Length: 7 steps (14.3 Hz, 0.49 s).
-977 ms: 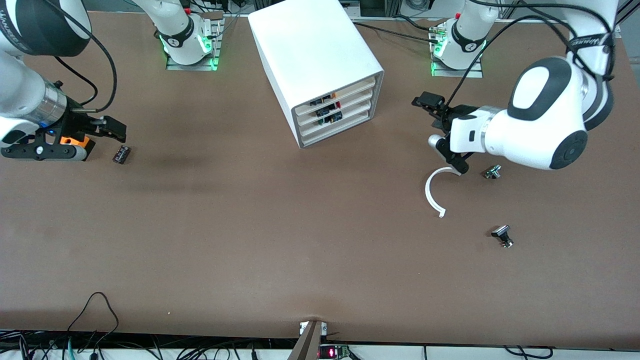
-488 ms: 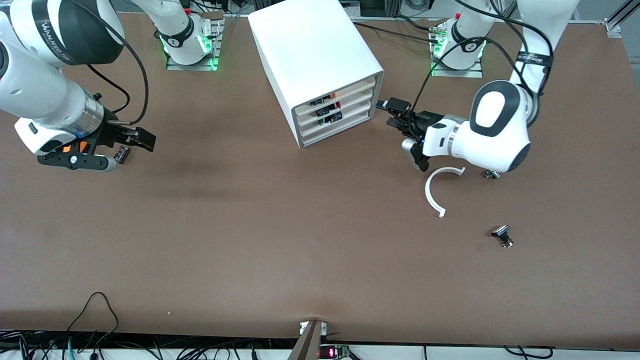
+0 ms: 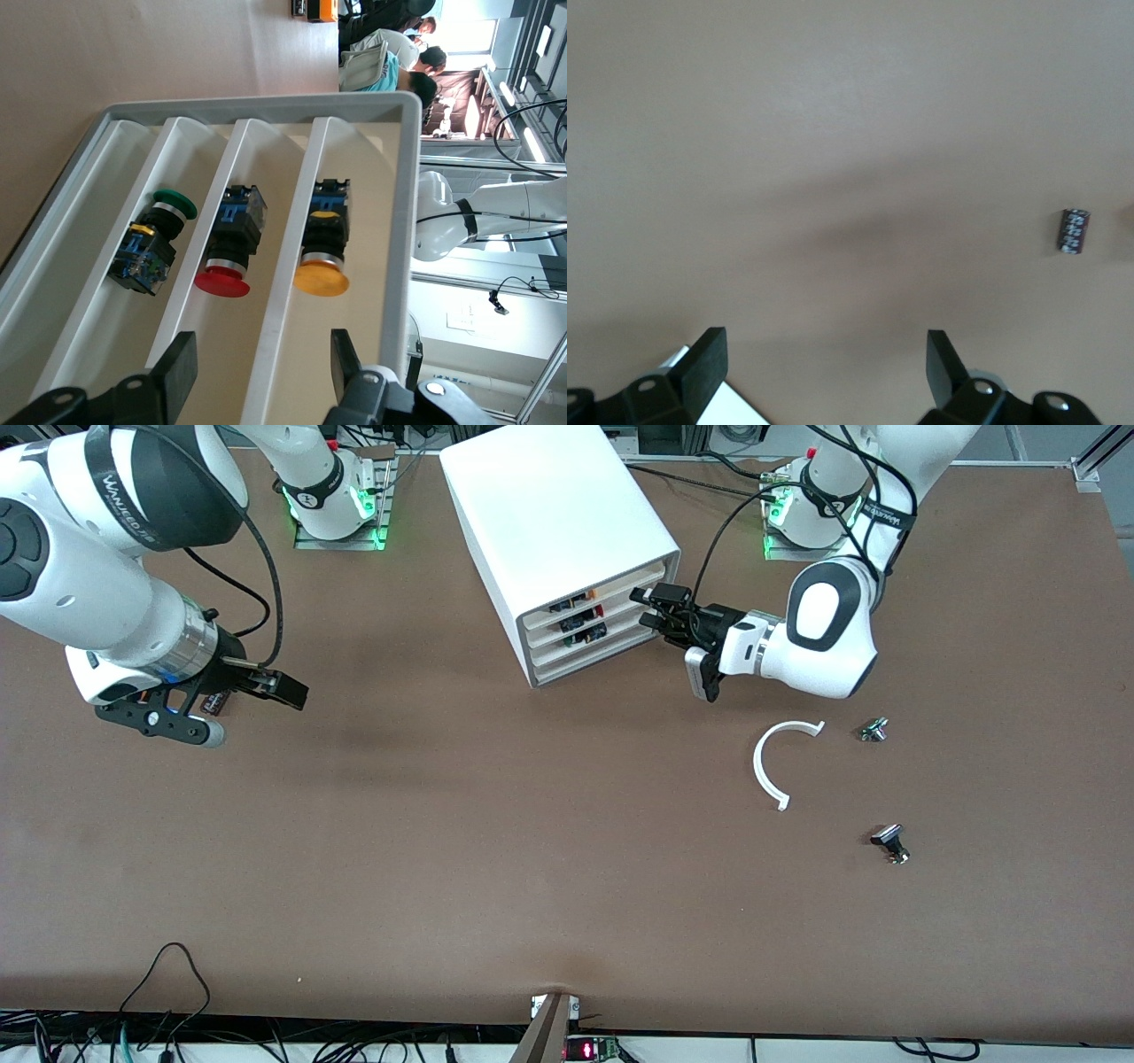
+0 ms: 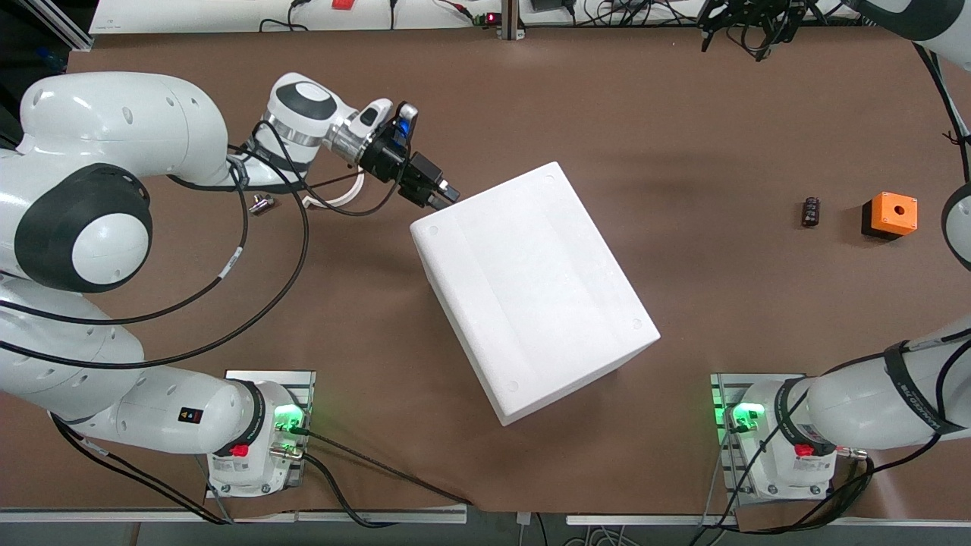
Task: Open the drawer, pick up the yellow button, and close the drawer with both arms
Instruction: 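Grasp the front of the top drawer with the left gripper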
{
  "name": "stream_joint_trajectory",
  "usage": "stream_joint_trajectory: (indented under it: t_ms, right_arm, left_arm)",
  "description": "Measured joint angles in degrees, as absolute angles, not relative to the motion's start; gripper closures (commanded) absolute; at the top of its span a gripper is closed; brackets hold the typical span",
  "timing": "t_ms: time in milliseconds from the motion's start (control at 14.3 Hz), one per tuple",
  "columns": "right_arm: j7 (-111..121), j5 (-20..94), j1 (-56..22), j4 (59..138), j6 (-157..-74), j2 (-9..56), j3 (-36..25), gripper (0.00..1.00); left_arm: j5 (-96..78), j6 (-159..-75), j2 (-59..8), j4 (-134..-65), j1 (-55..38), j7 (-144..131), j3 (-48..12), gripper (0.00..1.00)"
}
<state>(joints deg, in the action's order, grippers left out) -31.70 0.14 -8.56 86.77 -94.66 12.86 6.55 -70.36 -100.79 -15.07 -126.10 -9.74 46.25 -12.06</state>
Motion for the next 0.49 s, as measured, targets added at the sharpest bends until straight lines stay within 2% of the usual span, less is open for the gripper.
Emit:
stream_joint_trajectory:
  t_ms: [279, 419, 488]
  right_arm:
    - [-38.9, 0.3, -11.8, 85.3, -94.7, 13.7, 6.6, 0.01]
    - [-42.2, 1.7, -12.9, 83.7, -94.7, 14.5, 6.6, 0.01]
    - [-43.6, 2.5, -13.2, 82.9, -94.7, 14.9, 6.6, 0.01]
  left_arm:
    - [-71.6, -101.1, -15.0, -127.5, -9.8, 47.5, -14.1, 0.51]
    - [-71.6, -101.2, -15.0, -127.9, -9.8, 48.1, -14.6, 0.66]
    - [-71.6, -101.2, -15.0, -128.2, -9.8, 48.8, -14.6, 0.77]
